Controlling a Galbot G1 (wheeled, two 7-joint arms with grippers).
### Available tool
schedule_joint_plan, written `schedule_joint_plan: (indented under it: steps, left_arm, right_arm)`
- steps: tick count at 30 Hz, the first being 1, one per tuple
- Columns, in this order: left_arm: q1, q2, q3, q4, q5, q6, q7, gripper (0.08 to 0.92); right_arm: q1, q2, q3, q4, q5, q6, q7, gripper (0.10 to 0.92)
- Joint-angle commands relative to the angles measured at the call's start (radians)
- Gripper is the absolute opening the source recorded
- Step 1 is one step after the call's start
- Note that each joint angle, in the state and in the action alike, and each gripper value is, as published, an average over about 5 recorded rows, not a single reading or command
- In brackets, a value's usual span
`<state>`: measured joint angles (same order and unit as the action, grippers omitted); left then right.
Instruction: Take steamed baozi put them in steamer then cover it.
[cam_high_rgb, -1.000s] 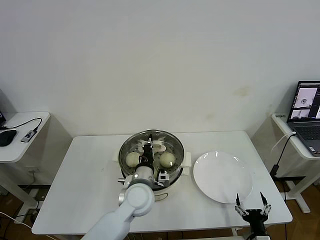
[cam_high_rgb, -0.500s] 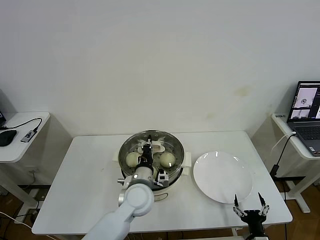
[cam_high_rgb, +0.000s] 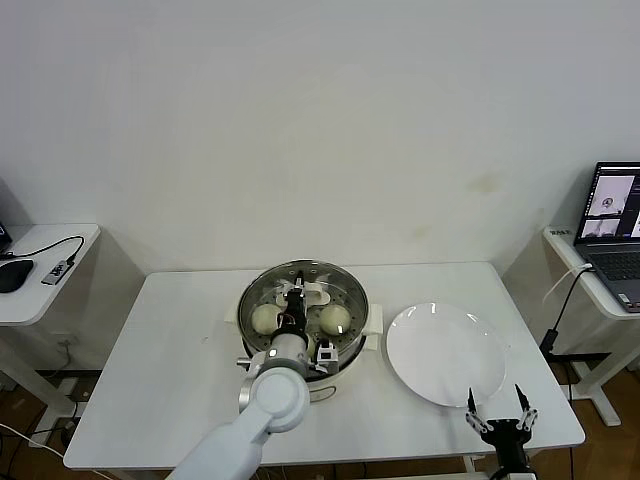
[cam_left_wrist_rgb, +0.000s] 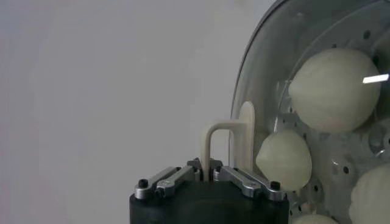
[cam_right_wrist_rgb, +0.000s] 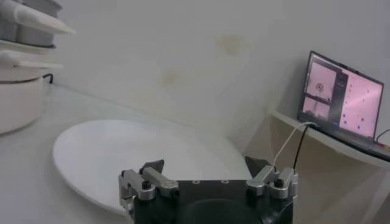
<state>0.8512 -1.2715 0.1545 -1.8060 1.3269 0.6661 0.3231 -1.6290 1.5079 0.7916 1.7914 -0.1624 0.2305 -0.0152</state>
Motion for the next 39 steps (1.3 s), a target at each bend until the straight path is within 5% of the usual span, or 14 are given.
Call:
schedule_joint_plan:
  steps: [1, 7, 18, 25, 31, 35, 39]
  left_arm:
    - [0.005, -0.008, -0.003, -0.003, -0.004, -0.005, -0.002, 0.142]
    - [0.018, -0.002, -0.008, -0.019, -0.005, -0.007, -0.005, 0.183]
    - [0.11, 0.08, -0.037, -0.174, -0.031, -0.01, -0.01, 0.502]
    - [0.281, 0.173, -0.108, -0.411, -0.127, -0.027, -0.046, 0.701]
    - [0.557, 0.192, -0.317, -0.626, -0.347, -0.093, -0.212, 0.816]
    - [0.788, 0.143, -0.616, -0.626, -0.782, -0.319, -0.395, 0.822]
    - [0.909, 0.057, -0.865, -0.452, -1.253, -0.682, -0.453, 0.823]
  right_arm:
    - [0.001, 0.0, -0.003, -0.002, 0.0, -0.001, 0.0, 0.823]
    - [0.0, -0.002, -0.006, 0.002, 0.001, -0.002, -0.001, 0.823]
    - [-0.007, 0.001, -0.011, 0.012, -0.003, -0.002, -0.003, 0.823]
    - [-0.02, -0.005, -0.012, 0.022, -0.003, 0.003, -0.002, 0.823]
    - [-0.032, -0.021, -0.018, 0.036, 0.004, 0.011, -0.005, 0.823]
    - [-0.032, -0.021, -0.033, 0.042, 0.004, 0.038, -0.023, 0.823]
    - [-0.05, -0.033, -0.05, 0.048, -0.001, 0.066, -0.044, 0.823]
